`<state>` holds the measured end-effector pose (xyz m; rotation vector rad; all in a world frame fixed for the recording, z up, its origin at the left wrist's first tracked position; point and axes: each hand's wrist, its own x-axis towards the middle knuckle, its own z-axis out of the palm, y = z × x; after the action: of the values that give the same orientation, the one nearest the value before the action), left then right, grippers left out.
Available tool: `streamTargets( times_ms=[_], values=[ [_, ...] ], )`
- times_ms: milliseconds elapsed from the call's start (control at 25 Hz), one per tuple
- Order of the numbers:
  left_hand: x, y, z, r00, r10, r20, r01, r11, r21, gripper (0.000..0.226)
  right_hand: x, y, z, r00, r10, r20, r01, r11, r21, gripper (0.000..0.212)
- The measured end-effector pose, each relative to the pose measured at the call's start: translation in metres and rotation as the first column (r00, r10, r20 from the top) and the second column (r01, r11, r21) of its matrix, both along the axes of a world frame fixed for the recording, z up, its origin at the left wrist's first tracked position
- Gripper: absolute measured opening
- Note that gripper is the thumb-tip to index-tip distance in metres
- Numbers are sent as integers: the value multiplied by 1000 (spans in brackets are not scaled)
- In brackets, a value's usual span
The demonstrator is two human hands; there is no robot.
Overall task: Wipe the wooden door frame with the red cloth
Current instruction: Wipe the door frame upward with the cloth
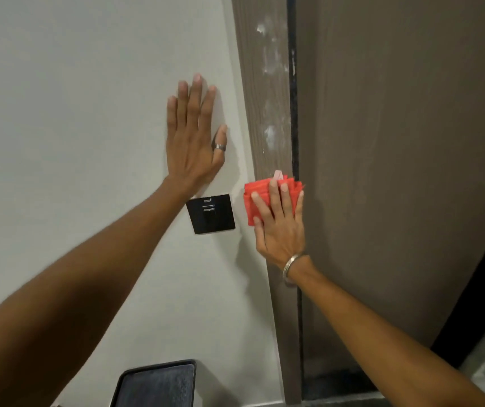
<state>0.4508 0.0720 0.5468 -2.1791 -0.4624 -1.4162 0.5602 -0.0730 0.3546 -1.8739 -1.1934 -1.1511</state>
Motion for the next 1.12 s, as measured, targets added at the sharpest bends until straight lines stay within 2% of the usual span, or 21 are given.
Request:
streamTargets(
  times_ms=[120,200,360,440,640,720,840,920,1000,1120],
  values=[
    [15,11,18,996,58,66,-64,995,81,65,17,13,25,996,20,88,-26,998,62,75],
    [20,17,17,990,94,105,-105,989,106,64,28,9,2,993,57,101,-63,997,53,78],
    [19,16,16,990,92,106,-105,987,119,64,23,-22,-62,993,77,88,-70,994,-82,104],
    [18,15,15,990,96,106,-109,987,122,65,25,-20,-40,992,100,71,-95,993,-68,101],
    [23,17,16,985,108,136,-129,979,159,66,43,16,75,993,38,113,-53,990,134,87],
    [22,18,16,986,103,130,-125,977,173,66,38,11,65,995,36,97,-50,988,147,84],
    [20,15,14,988,102,119,-120,981,151,66,14,-9,9,999,40,22,-41,997,59,82],
    [17,15,12,990,99,101,-112,985,134,67,10,-13,-5,999,44,27,-44,999,8,80],
    [16,16,13,990,95,102,-110,983,147,68,20,-4,34,993,69,96,-73,996,45,76],
    [20,18,15,992,75,104,-89,985,145,69,41,19,135,983,39,180,-70,984,167,72]
  ],
)
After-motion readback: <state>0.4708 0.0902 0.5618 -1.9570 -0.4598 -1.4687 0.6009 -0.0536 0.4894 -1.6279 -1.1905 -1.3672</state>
